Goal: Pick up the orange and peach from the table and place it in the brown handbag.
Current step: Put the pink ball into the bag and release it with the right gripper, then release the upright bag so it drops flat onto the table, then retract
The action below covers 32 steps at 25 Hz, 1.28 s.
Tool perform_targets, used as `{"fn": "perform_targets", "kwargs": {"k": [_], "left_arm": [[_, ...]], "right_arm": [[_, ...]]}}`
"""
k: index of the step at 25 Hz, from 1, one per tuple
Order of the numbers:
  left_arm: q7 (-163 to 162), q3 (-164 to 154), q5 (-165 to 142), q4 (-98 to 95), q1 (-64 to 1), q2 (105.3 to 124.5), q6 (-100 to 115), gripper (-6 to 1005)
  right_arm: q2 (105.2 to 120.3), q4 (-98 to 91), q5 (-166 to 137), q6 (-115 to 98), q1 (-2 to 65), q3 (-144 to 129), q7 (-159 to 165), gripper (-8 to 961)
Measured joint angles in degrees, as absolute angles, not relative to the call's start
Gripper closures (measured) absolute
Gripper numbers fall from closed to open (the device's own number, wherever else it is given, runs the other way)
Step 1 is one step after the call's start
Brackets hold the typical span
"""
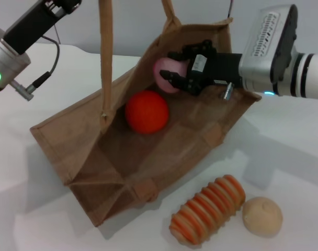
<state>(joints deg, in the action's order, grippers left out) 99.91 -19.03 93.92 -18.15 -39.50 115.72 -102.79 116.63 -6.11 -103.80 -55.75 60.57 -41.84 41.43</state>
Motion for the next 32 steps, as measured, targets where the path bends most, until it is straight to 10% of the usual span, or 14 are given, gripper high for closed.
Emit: {"fn": "perform_targets", "kwargs": {"k": [19, 32], "left_arm": [[106.46, -16.37, 94.25, -18.15, -36.02, 115.67, -95.67, 725], [133.67, -16.03, 90.49, -8.69, -37.88, 116.36, -81.32, 675]], "right_arm": [[115.55, -16.15, -94.63, -76.53, 43.62, -41.48, 41.02, 124], [115.46, -19.99, -76.96, -83.05, 33.53, -40.77, 37.89, 127]]}}
